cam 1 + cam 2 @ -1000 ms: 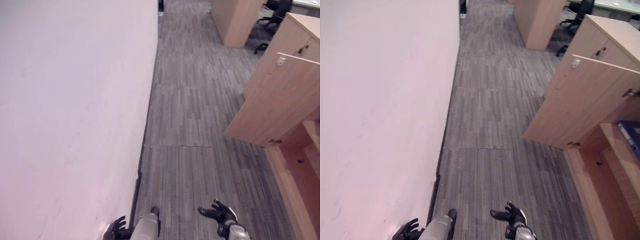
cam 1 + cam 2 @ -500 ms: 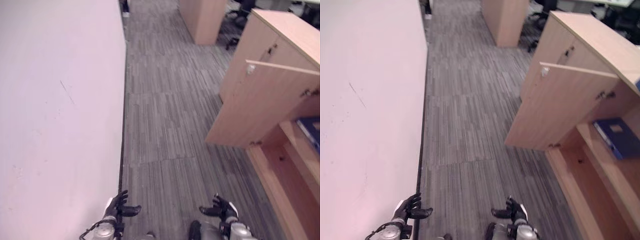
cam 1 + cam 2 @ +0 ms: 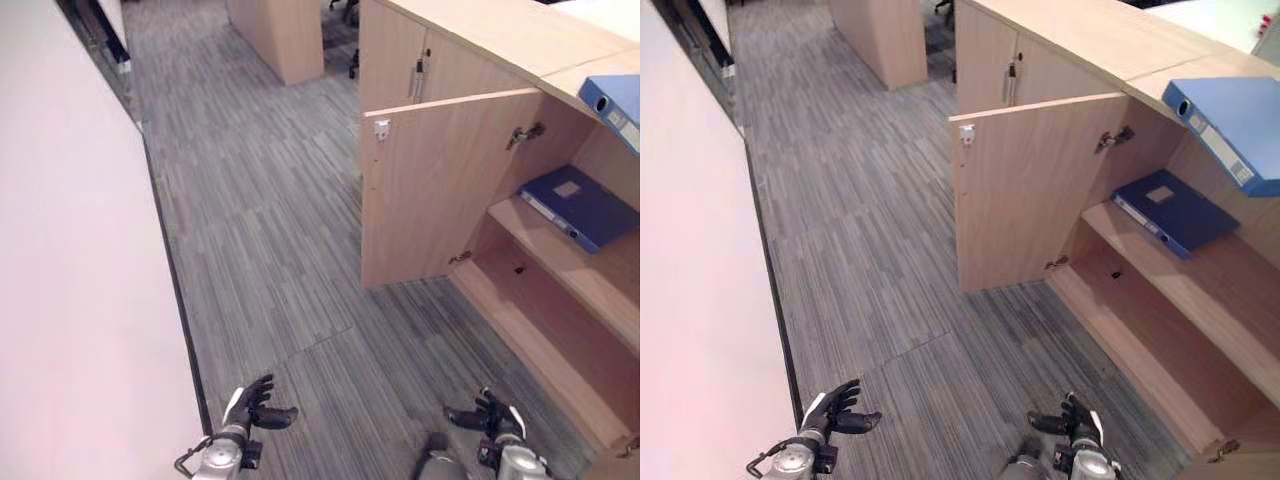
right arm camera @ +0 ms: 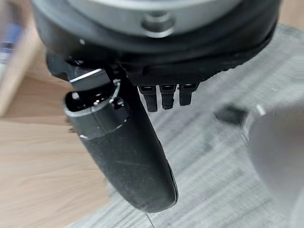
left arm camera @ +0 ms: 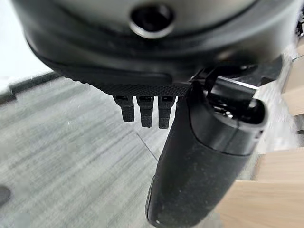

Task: Put the empty folder in the office cabinet

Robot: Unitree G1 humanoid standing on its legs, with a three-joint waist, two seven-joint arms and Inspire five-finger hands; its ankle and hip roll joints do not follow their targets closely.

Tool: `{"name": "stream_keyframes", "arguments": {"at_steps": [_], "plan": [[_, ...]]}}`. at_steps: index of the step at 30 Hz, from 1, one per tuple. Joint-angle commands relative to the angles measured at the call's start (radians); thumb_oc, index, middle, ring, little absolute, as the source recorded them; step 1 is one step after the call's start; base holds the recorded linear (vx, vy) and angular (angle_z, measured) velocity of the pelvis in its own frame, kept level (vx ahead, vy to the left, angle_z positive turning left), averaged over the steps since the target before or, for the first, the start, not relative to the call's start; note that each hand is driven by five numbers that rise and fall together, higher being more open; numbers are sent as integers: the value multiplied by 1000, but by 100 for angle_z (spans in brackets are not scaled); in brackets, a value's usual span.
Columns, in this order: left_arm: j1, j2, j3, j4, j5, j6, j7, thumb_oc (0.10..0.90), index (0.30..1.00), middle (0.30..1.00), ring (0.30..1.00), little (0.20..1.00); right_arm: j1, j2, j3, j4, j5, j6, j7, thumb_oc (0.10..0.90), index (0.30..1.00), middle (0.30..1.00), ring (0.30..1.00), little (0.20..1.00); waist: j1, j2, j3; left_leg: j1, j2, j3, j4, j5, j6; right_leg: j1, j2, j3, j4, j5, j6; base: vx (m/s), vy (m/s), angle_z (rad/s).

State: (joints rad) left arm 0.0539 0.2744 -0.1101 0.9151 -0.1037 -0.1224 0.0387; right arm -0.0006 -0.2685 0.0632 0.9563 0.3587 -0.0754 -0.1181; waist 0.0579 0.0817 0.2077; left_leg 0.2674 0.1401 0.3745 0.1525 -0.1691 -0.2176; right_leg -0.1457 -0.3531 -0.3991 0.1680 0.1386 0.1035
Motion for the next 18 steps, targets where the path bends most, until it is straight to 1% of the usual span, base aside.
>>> {"name": "stream_keyframes", "arguments": {"at_steps": [1, 2, 3, 4, 5, 7, 8, 9, 10, 11, 12, 13, 14, 15, 16, 18], "plan": [[15, 20, -47, -64, -23, -45, 9, 800, 900, 900, 900, 900, -8, -27, -40, -38, 19, -62, -9, 800, 900, 900, 900, 900, -35, -24, -22, -31, 49, -44, -88, 26, 71, 50, -40, 42, -115, 9, 134, 128, -246, 3], [14, 17, -53, -65, -20, -47, 8, 800, 900, 900, 900, 900, -3, -32, -40, -39, 20, -62, -7, 800, 900, 900, 900, 900, -50, -18, -23, -24, 64, -40, -91, 34, 65, 43, -29, 47, -101, -4, 128, 152, -260, 17], [11, 14, -60, -60, -14, -48, 7, 800, 900, 900, 900, 900, 0, -38, -36, -37, 22, -64, -4, 800, 900, 900, 900, 900, -64, -6, -28, -15, 85, -29, -96, 55, 52, 32, -6, 54, -82, -27, 117, 135, -248, -34], [9, 11, -63, -57, -15, -48, 8, 800, 900, 900, 900, 900, 4, -42, -34, -34, 23, -65, -1, 800, 900, 900, 900, 900, -76, 4, -28, -16, 103, -27, -91, 77, 43, 24, 12, 64, -66, -44, 107, 124, -240, -75], [4, 9, -66, -53, -22, -49, 9, 800, 900, 900, 900, 900, 3, -47, -29, -26, 24, -65, 1, 800, 900, 900, 900, 900, -90, 16, -30, -19, 130, -28, -81, 114, 28, 10, 38, 78, -47, -66, 92, 128, -255, -68], [-5, 4, -70, -44, -25, -48, 8, 800, 900, 900, 900, 900, 2, -55, -12, -21, 18, -67, 8, 800, 900, 900, 900, 900, -105, 39, -34, -28, 187, -31, -42, 216, 0, 4, 103, 105, -37, -113, 59, 172, -306, -29], [-12, 3, -69, -35, -28, -44, 11, 800, 900, 900, 900, 900, -3, -58, 4, -19, 11, -67, 13, 800, 900, 900, 900, 900, -111, 46, -39, -29, 217, -36, -7, 281, -12, 11, 141, 117, -38, -134, 37, 141, -225, -37], [-12, 3, -69, -35, -28, -44, 11, 800, 900, 900, 900, 900, -3, -58, 4, -19, 11, -67, 13, 800, 900, 900, 900, 900, -111, 46, -39, -29, 217, -36, -7, 281, -12, 11, 142, 117, -39, -134, 36, 366, -445, -70], [-30, 2, -78, -18, -28, -39, 19, 800, 900, 900, 900, 900, -8, -64, 34, -32, -9, -65, 17, 800, 900, 900, 900, 900, -113, 27, -37, -69, 260, -83, 155, 394, 16, 50, 199, 150, -52, -170, -15, 273, -324, -80], [-30, 3, -78, -17, -28, -40, 19, 800, 900, 900, 900, 900, -9, -64, 34, -32, -10, -64, 17, 800, 900, 900, 900, 900, -113, 26, -39, -72, 259, -83, 152, 397, 17, 48, 198, 150, -55, -166, -16, 385, -448, -102], [-31, 0, -81, -18, -28, -38, 22, 800, 900, 900, 900, 900, -10, -70, 48, -47, -19, -63, 19, 800, 900, 900, 900, 900, -110, 14, -36, -84, 252, -109, 205, 413, 28, 63, 213, 169, -61, -174, -31, 191, -229, -92], [-36, -3, -86, -12, -27, -36, 27, 800, 900, 900, 900, 900, -13, -72, 60, -51, -27, -61, 22, 800, 900, 900, 900, 900, -109, 4, -36, -91, 245, -123, 243, 433, 31, 75, 225, 186, -67, -183, -39, 279, -289, -96], [-39, -5, -89, -8, -27, -36, 30, 800, 900, 900, 900, 900, -12, -76, 67, -51, -33, -56, 25, 800, 900, 900, 900, 900, -106, -6, -33, -112, 234, -138, 283, 415, 44, 89, 231, 205, -73, -192, -44, 272, -217, -82], [-44, -8, -93, -7, -26, -34, 31, 800, 900, 900, 900, 900, -20, -82, 80, -53, -44, -53, 28, 800, 900, 900, 900, 900, -96, -21, -34, -149, 200, -165, 292, 376, 68, 101, 230, 233, -79, -195, -45, 310, -150, -81], [-46, -15, -98, -6, -25, -32, 31, 800, 900, 900, 900, 900, -24, -86, 87, -55, -52, -50, 29, 800, 900, 900, 900, 900, -86, -26, -29, -180, 164, -202, 289, 334, 82, 121, 239, 264, -82, -206, -47, 344, -116, -103], [-50, -22, -109, 1, -23, -32, 29, 800, 900, 900, 900, 900, -29, -87, 97, -56, -63, -47, 32, 800, 900, 900, 900, 900, -70, -32, -25, -228, 118, -238, 247, 299, 99, 152, 251, 321, -86, -217, -48, 332, -53, -104]]}}
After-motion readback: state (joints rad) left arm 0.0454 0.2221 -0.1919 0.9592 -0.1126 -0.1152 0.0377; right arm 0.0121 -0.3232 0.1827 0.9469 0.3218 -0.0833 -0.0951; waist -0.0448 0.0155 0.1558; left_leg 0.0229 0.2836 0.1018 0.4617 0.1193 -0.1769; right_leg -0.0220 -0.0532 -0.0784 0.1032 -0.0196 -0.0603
